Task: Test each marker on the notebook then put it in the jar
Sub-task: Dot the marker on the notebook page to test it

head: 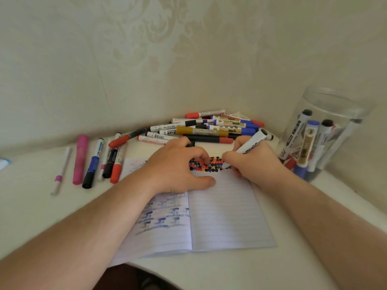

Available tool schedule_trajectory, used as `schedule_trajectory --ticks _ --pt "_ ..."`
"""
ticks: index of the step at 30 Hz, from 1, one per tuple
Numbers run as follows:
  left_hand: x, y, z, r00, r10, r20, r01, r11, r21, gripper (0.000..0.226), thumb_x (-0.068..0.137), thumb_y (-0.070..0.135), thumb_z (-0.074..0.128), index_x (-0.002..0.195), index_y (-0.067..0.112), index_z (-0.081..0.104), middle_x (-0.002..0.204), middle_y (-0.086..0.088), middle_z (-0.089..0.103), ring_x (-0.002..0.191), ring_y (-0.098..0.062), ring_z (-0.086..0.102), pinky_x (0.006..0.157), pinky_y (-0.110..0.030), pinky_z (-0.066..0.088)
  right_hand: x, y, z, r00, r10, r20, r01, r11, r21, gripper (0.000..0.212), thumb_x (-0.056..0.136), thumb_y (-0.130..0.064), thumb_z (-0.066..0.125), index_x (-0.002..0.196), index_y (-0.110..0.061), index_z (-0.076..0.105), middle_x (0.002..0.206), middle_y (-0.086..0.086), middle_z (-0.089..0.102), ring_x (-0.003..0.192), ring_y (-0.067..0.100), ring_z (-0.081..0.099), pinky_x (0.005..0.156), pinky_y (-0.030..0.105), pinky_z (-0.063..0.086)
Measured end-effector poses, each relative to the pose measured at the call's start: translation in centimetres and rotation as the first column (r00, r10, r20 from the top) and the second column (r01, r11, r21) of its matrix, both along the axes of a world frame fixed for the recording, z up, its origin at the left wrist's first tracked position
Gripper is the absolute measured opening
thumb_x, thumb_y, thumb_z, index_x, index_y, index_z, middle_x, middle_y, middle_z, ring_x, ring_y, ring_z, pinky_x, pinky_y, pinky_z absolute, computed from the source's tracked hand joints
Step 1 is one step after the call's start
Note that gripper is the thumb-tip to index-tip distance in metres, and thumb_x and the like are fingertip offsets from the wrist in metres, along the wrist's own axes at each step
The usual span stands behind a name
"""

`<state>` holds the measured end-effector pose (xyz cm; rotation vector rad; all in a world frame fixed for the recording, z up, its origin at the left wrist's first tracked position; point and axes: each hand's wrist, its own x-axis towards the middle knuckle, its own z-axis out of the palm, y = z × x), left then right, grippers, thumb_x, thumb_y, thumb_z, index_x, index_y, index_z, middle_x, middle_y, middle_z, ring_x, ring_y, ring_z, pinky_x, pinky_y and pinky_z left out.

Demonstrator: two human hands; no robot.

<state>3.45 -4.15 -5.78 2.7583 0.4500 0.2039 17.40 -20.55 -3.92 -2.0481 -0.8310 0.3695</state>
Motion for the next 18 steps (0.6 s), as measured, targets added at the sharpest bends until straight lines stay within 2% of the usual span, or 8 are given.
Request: schedule_trajectory --ticks 8,14,18 --pt "0.18 -0.01 -0.06 1.000 -0.002 0.008 0.002 1.000 0.008 0.062 0.055 0.091 0.051 0.108 0.061 0.054 0.098 0.019 0.038 0.103 -0.009 0.042 0.090 -0.037 0.048 -0.02 -0.11 -0.16 1.000 -0.004 0.012 0.004 1.000 -0.003 0.022 0.087 -0.021 0.075 0.074 -0.013 0.059 0.060 0.008 0.071 0.047 0.008 0.060 0.050 0.024 0.049" --pt "0.16 0.01 -0.19 1.000 -0.004 0.003 0.004 1.000 0.017 0.061 0.056 0.091 0.051 0.109 0.061 0.054 0.098 0.020 0.038 0.103 -0.009 0.041 0.089 -0.036 0.048 0.07 0.11 -0.49 0.996 -0.014 0.091 0.016 1.000 -0.017 0.026 0.084 -0.021 0.075 0.069 -0.017 0.054 0.069 0.016 0.068 0.052 0.013 0.059 0.056 0.035 0.049" --pt "0.16 -0.02 -0.22 1.000 -0.006 0.003 0.006 1.000 0.014 0.061 0.054 0.092 0.050 0.107 0.062 0.053 0.098 0.020 0.038 0.103 -0.011 0.041 0.090 -0.037 0.048 0.31 -0.01 -0.48 0.999 -0.022 0.040 0.021 1.000 0.008 0.023 0.084 -0.018 0.074 0.071 -0.016 0.055 0.063 0.014 0.066 0.050 0.013 0.059 0.057 0.036 0.049"
